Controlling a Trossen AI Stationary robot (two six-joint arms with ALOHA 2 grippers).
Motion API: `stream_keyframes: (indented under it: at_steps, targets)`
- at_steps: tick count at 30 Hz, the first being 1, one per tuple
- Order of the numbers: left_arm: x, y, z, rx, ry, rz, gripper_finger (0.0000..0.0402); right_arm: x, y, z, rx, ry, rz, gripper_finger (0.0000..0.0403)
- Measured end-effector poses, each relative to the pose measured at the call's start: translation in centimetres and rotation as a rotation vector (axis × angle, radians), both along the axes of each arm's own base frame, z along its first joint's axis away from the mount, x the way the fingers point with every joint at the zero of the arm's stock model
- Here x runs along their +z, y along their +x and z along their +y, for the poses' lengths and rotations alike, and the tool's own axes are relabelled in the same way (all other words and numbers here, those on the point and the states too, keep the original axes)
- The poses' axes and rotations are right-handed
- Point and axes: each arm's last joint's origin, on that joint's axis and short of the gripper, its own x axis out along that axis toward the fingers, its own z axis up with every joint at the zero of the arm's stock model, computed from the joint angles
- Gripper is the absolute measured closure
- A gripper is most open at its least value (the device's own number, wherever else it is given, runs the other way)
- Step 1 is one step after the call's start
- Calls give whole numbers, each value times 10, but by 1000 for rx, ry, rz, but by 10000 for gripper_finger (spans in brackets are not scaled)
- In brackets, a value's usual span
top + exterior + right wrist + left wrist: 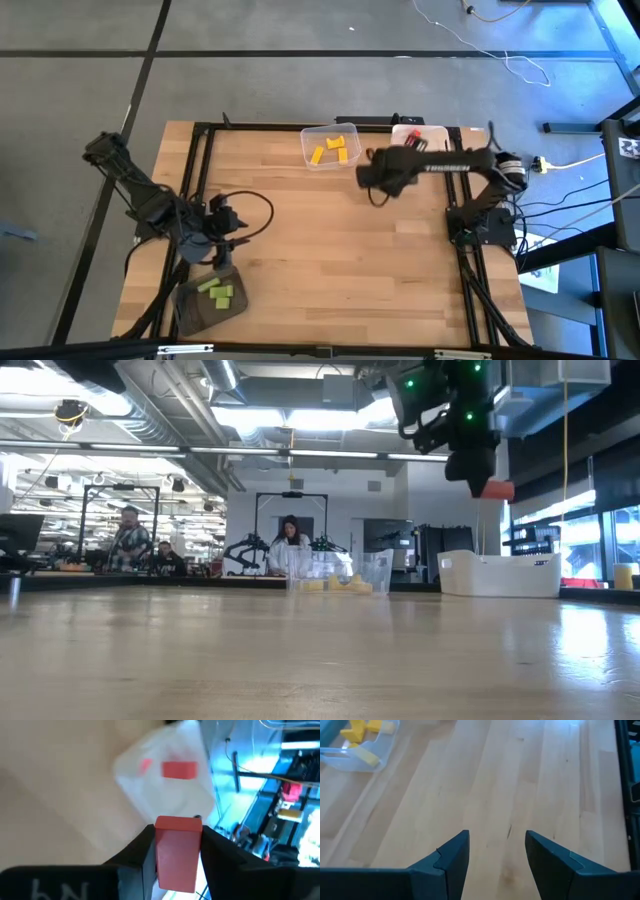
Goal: Sort & place blocks by color
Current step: Put the orange block into the white bin
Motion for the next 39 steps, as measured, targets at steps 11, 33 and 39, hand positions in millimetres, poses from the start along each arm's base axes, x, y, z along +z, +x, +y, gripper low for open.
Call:
stream_keyframes:
  at_steps: [11, 33, 39]
  targets:
    - [0, 6, 8, 52, -9, -4, 218, 1, -26, -79, -132, -10, 8, 282]
    - [1, 15, 23, 150, -19, -15, 218, -96, -64, -127, -123, 211, -144, 279]
    - [1, 17, 26, 167, -20, -14, 218, -104, -70, -125, -137, 265, -163, 252]
